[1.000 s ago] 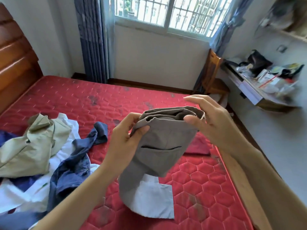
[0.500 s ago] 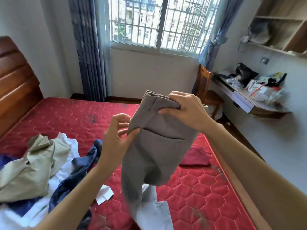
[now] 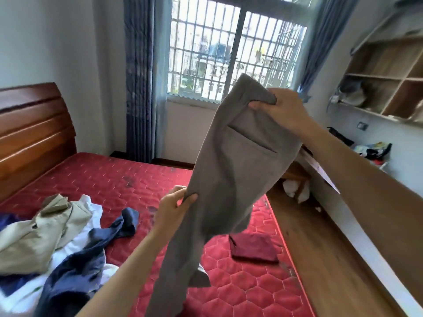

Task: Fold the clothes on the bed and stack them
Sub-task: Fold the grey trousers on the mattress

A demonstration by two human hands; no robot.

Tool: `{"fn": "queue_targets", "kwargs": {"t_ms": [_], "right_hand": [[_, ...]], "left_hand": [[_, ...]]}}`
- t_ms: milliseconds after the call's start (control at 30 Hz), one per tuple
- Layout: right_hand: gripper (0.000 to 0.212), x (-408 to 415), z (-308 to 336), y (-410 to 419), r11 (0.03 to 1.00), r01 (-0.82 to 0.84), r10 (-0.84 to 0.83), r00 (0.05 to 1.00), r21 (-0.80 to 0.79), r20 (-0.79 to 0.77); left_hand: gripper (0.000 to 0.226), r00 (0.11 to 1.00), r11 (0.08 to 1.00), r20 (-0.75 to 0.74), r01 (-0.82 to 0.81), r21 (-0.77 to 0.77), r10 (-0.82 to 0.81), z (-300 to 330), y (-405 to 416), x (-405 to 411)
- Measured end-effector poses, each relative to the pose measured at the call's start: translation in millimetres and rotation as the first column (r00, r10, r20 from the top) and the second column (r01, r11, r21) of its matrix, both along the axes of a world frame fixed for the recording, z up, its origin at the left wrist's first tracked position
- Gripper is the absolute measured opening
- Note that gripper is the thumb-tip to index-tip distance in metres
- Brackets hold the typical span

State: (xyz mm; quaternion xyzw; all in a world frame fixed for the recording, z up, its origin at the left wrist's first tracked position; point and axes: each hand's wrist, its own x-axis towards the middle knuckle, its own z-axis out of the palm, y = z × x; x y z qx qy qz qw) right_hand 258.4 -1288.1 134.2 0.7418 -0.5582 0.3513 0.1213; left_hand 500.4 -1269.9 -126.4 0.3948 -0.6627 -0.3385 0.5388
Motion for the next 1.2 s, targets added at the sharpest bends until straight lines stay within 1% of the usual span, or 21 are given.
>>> {"fn": "queue_targets", "kwargs": {"t_ms": [33,100,133,200,267,333,400,500,567,633,733,800,867,933,1033,1067,1133,1167,1200], "right_hand": [[0.047,-10,4,7,1.0,-0.01,0.01,1.0,-0.005,-0.006],[0.048,-26,8,21,0.999,-0.039,0.039,0.999,-0.006,-0.019],[0.048,-33,8,28,0.998,-0.057,0.057,0.998,-0.001,-0.026],[0.049,-43,3,42,0.995,-0.099,0.1,0.994,0.007,-0.034],[0.048,-56,0,53,0.991,-0.137,0.137,0.99,0.011,-0.03],[0.047,-70,-1,62,0.989,-0.148,0.148,0.989,0.014,-0.026],[0.046,-81,-1,68,0.989,-0.144,0.145,0.989,0.023,-0.042],[0.038,-90,0,74,0.989,-0.148,0.15,0.984,0.027,-0.095],[0.03,-94,1,78,0.987,-0.161,0.163,0.979,0.03,-0.12],[0.025,-99,2,82,0.984,-0.178,0.18,0.976,0.025,-0.123],[0.025,-108,5,83,0.989,-0.151,0.15,0.98,0.003,-0.134],[0.027,-113,6,82,0.991,-0.13,0.131,0.981,0.01,-0.14],[0.03,-118,4,78,0.997,-0.081,0.083,0.986,0.02,-0.145],[0.033,-123,2,72,1.0,-0.006,0.009,0.988,0.022,-0.153],[0.037,-132,1,67,0.999,0.04,-0.04,0.995,-0.006,-0.087],[0.038,-135,1,68,0.999,0.046,-0.047,0.998,-0.022,-0.03],[0.038,-142,3,70,0.998,0.034,-0.026,0.989,-0.055,0.144],[0.037,-144,2,72,0.997,0.029,-0.012,0.974,-0.069,0.227],[0.037,-144,0,72,0.997,0.028,-0.005,0.96,-0.076,0.281]], "left_hand": [[0.028,1.0,1.0,0.02,0.013,0.0,-0.013,-1,21,-12],[0.013,0.994,0.994,0.033,0.107,0.029,-0.108,-6,68,-42],[0.015,0.991,0.992,0.044,0.124,0.027,-0.125,-8,86,-56],[0.025,0.995,0.998,0.085,0.057,0.007,-0.057,-12,105,-79],[0.02,0.992,0.998,0.119,-0.052,0.03,0.048,-10,108,-89],[0.012,0.99,0.992,0.077,-0.119,0.052,0.115,-9,107,-95],[0.015,0.991,0.99,0.059,-0.124,0.065,0.12,-14,102,-106],[0.025,0.996,0.993,0.088,-0.025,0.117,0.015,-24,91,-131],[0.031,0.997,0.982,0.015,0.077,0.174,-0.081,-28,81,-145],[0.028,0.99,0.968,-0.035,0.142,0.207,-0.138,-34,70,-151],[0.018,0.976,0.947,0.055,0.191,0.259,-0.212,-46,57,-149],[0.015,0.961,0.947,0.139,0.2,0.252,-0.24,-53,53,-147],[0.016,0.953,0.967,0.222,0.161,0.199,-0.205,-57,52,-145],[0.018,0.958,0.984,0.25,0.11,0.143,-0.143,-52,53,-138],[0.027,0.971,1.0,0.241,0.005,0.012,-0.008,-31,48,-112],[0.03,0.977,0.999,0.208,-0.031,-0.031,0.037,-23,44,-100],[0.026,0.982,0.989,0.163,-0.08,-0.123,0.1,-10,40,-74],[0.024,0.979,0.986,0.166,-0.098,-0.134,0.119,-11,41,-63],[0.022,0.973,0.989,0.192,-0.108,-0.102,0.126,-15,41,-56]]}}
